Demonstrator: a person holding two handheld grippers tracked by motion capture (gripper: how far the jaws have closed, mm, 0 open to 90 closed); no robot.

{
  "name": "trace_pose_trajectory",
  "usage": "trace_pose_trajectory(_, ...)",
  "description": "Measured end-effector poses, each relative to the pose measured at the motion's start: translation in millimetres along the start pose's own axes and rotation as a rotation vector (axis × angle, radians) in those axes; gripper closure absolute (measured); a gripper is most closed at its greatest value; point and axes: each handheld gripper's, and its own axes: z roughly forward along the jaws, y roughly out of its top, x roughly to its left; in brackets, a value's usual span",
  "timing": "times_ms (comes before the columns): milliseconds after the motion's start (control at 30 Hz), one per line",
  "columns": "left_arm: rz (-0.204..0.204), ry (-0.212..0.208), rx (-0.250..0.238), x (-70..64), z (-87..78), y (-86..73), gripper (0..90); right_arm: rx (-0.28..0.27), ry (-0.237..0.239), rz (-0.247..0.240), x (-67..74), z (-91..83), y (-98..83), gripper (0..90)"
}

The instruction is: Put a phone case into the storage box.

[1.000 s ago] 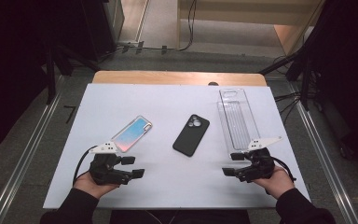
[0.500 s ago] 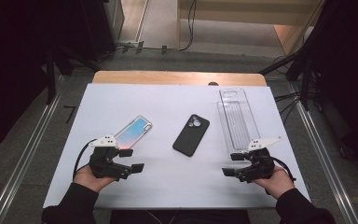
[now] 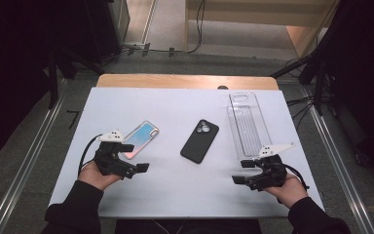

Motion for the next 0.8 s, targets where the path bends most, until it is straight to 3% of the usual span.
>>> trace_pose_trajectory(433, -0.037, 0.078, -0.022, 38.0, -1.3, 16.0, 0.0, 0.001, -0.001, 0.004, -0.3, 0.0, -0.2, 20.3)
trace_pose_trajectory(500, -0.043, 0.083, -0.039, 43.7, -1.2, 17.4, 0.0, 0.001, 0.0, 0.003, -0.3, 0.0, -0.2, 20.3)
trace_pose_trajectory(800, -0.034, 0.089, -0.027, 65.6, 7.0, 25.2, 0.0, 0.002, 0.002, 0.001, -0.3, 0.4, 0.1, 20.2)
